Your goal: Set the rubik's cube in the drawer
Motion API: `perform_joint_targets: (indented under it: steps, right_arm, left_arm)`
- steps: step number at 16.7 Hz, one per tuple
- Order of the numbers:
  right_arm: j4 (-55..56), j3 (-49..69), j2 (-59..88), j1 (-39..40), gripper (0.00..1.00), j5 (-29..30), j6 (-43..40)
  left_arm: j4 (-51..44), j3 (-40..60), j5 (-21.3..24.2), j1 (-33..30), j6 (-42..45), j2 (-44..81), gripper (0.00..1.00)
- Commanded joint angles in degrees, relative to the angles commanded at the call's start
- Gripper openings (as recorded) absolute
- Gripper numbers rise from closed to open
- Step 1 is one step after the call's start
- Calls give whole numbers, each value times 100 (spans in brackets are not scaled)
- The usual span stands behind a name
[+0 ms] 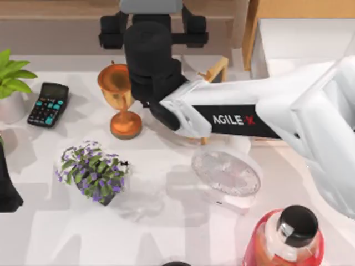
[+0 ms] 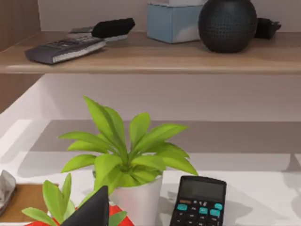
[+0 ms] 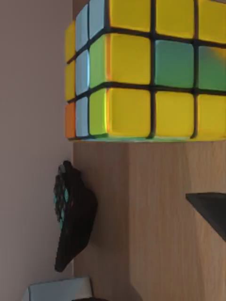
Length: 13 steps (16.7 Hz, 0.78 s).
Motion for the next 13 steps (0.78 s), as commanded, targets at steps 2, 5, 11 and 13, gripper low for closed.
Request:
perform_joint_targets:
  steps: [2,5,11,13]
  right_arm:
    - [-215,385,158,-93,100,-94,-10]
    - [-513,1014,470,-237,100,-233,-28]
    - [-693,1608,896,-342,100,-335,-23]
    - [-693,1608,896,-342,100,-335,-23]
  left_arm:
    - [0,0,0,0,0,0,100]
    - [0,0,0,0,0,0,100]
    - [0,0,0,0,0,0,100]
    - [0,0,0,0,0,0,100]
